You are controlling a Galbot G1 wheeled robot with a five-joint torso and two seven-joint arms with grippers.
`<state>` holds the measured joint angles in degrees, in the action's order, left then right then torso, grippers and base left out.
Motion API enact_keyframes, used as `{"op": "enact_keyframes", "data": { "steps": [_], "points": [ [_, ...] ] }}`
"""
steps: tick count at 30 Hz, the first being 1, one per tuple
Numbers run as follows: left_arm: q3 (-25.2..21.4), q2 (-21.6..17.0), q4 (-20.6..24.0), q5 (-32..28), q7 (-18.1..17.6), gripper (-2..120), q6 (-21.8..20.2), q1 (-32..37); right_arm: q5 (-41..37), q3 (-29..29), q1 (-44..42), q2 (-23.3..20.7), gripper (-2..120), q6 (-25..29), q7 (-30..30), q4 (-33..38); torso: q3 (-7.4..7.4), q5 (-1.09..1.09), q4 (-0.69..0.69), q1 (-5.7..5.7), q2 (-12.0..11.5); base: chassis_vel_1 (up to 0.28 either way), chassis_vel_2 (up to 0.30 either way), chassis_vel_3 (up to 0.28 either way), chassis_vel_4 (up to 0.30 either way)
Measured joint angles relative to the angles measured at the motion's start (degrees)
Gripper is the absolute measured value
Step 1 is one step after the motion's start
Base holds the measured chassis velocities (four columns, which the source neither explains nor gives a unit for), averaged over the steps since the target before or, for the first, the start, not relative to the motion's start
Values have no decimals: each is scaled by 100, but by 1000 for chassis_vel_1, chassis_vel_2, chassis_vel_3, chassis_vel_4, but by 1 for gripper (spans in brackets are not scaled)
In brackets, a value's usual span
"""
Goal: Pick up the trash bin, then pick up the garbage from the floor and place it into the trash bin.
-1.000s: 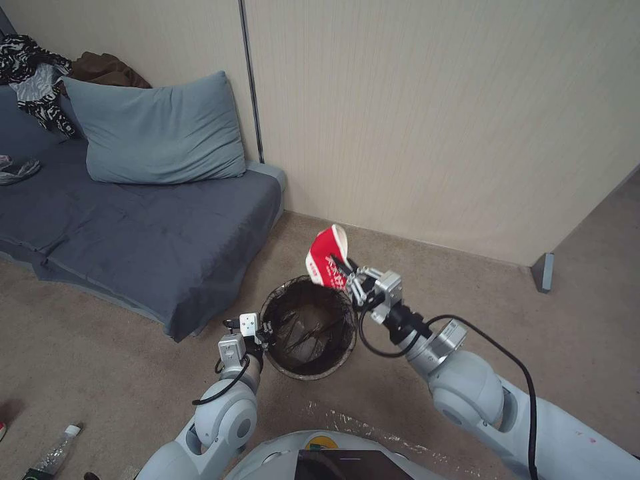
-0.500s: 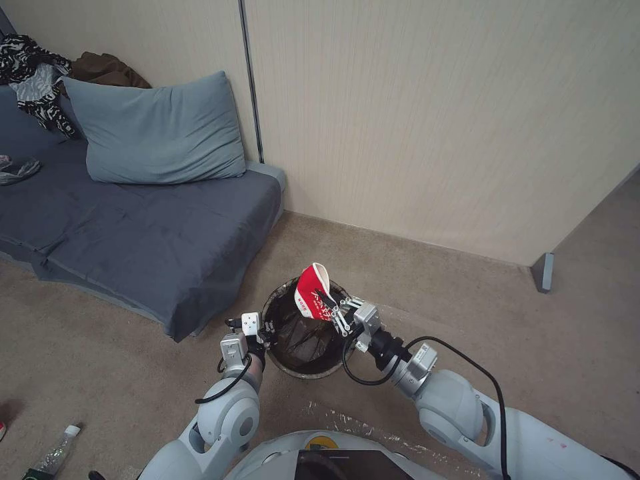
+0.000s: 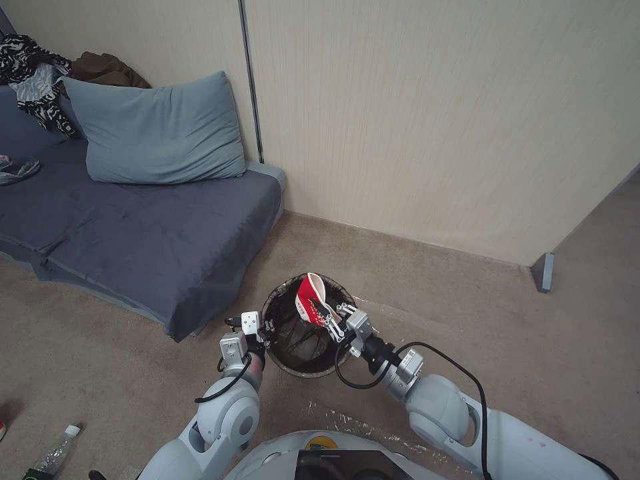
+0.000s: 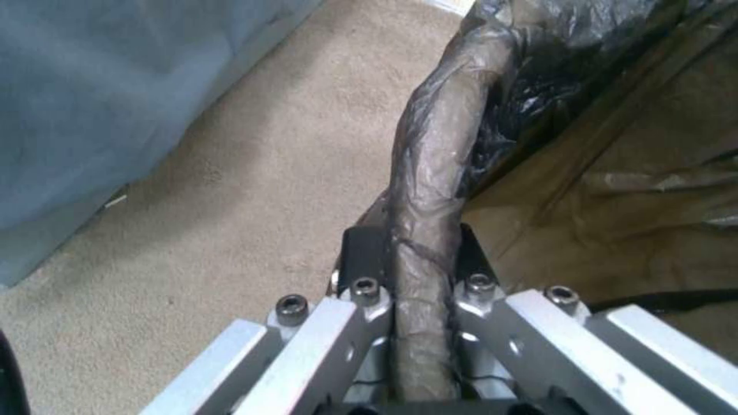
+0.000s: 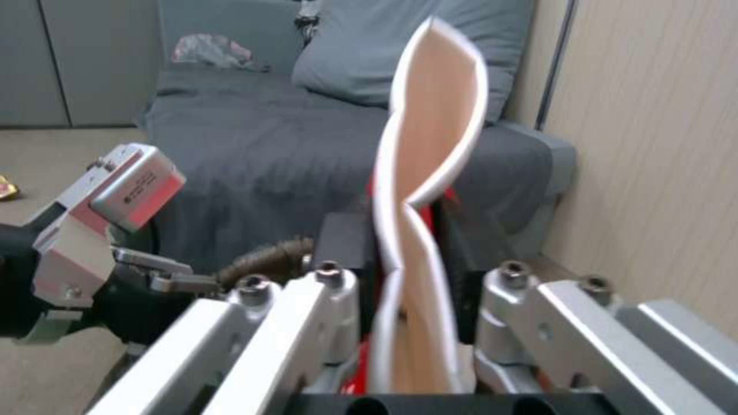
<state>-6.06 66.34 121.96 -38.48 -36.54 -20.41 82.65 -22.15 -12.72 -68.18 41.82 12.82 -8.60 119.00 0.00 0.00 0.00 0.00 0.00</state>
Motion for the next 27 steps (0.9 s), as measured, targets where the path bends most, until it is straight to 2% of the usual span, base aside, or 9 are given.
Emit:
{"op": "enact_keyframes", "data": {
  "steps": [1,3,5,11,14,15,18,21,27],
  "points": [
    [2,9,-5,-1,0,3,0,-10,17,18,-32,-1,29,0,-6,9,0,0,0,0,0,0,0,0,0],
    [5,14,-7,-2,0,3,0,-14,21,28,-52,-1,32,0,-8,13,0,0,0,0,0,0,0,0,0],
    [10,20,-20,-3,-1,3,-1,-26,41,65,-115,-6,44,0,-12,28,0,0,0,0,0,0,0,0,0],
    [12,33,-35,-2,-1,3,-2,-27,84,130,-244,-12,61,0,-9,66,0,0,-1,0,0,0,0,0,0],
    [20,52,-39,8,0,3,-2,-14,96,192,-294,-9,77,0,-6,127,0,0,0,0,0,0,0,0,0],
    [20,52,-39,8,0,3,-2,-14,96,192,-294,-9,77,0,-6,127,0,0,0,0,0,0,0,0,0],
    [23,72,-45,14,0,3,-2,-11,95,326,-364,-3,91,14,-5,247,0,0,0,0,0,0,0,0,0],
    [18,76,-46,19,0,3,-1,-10,84,546,-451,15,99,29,-59,439,0,0,0,0,0,0,0,0,0],
    [-24,74,-43,52,0,3,-6,23,45,999,-577,177,100,-76,-610,675,0,-1,0,0,0,0,0,0,0]
  ]
}}
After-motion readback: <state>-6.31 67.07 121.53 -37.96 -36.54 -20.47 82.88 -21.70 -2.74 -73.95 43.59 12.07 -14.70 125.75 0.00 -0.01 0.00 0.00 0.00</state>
